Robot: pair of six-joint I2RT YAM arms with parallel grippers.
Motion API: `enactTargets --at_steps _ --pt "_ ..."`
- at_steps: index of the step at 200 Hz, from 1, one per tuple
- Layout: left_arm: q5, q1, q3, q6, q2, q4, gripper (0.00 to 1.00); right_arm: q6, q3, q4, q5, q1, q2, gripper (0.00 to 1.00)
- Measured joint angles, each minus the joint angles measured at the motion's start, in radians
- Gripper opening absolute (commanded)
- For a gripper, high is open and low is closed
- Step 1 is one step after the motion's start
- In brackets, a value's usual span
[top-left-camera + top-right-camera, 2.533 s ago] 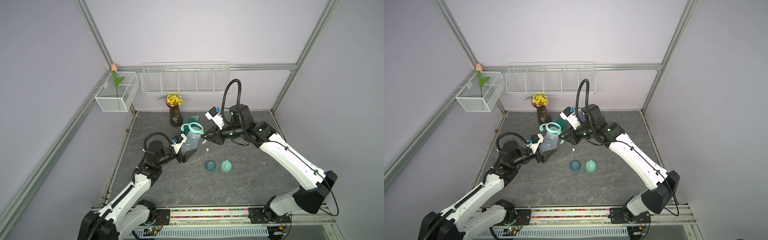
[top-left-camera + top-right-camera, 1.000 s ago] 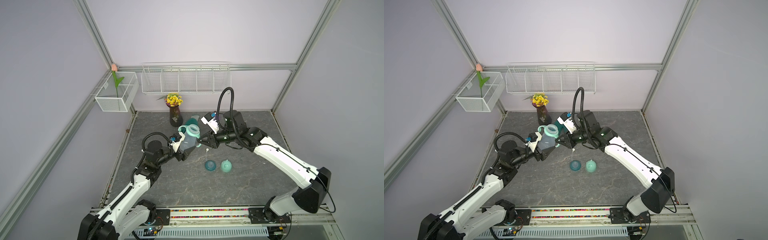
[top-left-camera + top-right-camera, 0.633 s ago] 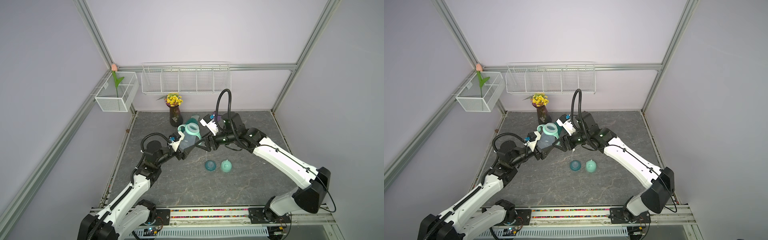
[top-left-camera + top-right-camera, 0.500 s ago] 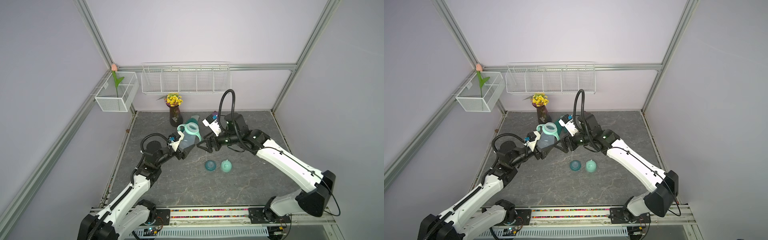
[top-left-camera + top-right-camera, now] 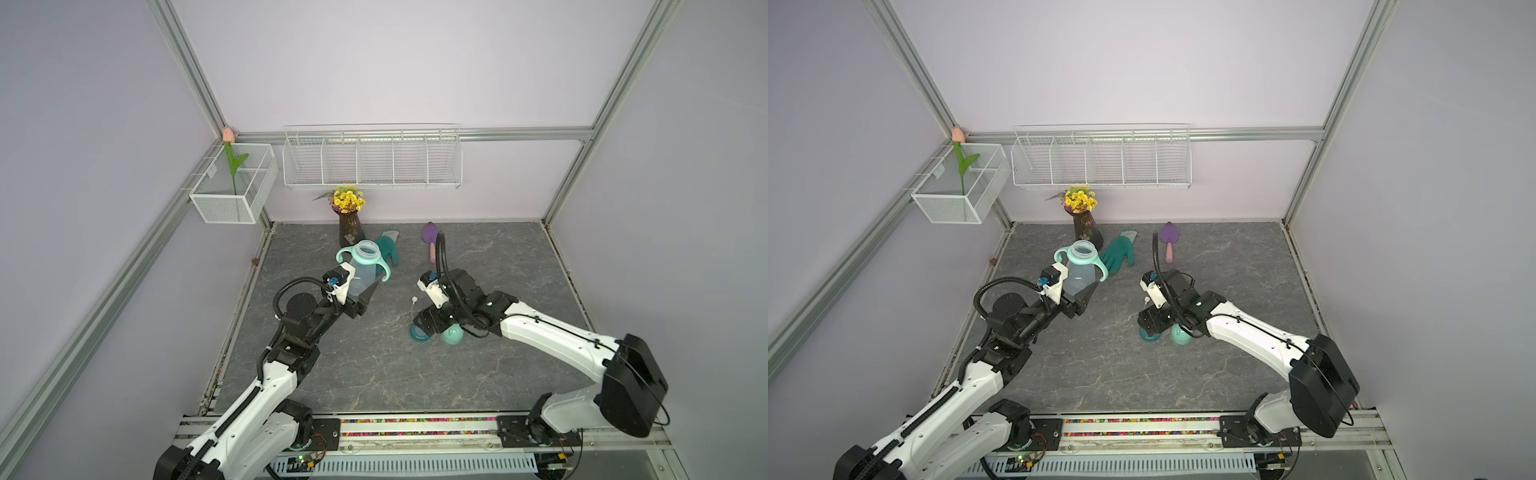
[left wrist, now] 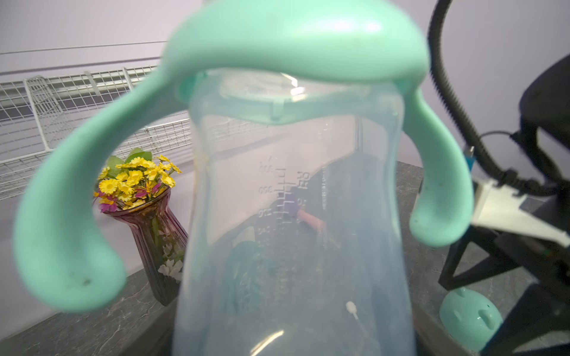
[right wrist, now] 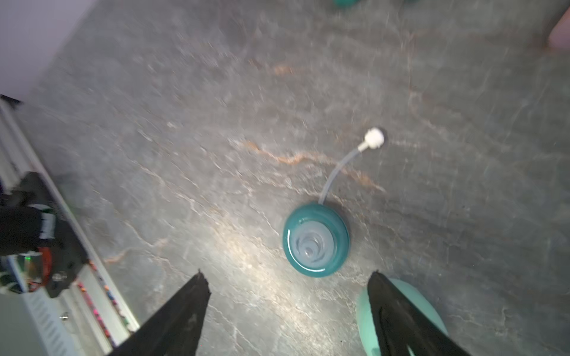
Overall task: Assemble the baby bottles
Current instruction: Put on the handle of the baby bottle, then pick up the nipple from the center of the board.
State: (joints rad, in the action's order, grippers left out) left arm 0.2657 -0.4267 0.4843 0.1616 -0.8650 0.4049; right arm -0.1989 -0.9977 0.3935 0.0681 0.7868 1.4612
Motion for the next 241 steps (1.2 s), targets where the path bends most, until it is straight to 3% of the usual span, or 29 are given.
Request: enactTargets --at_steps 110,241 --pt "-0.005 0.000 0.000 -0.003 0.020 -0.024 0.00 -0.064 -0.003 -0.050 -0.132 0.080 0.235 0.84" --pt "-0.005 0.000 0.000 -0.003 0.027 -0.029 0.00 -0.067 -0.043 -0.051 -0.224 0.095 0.324 0.80"
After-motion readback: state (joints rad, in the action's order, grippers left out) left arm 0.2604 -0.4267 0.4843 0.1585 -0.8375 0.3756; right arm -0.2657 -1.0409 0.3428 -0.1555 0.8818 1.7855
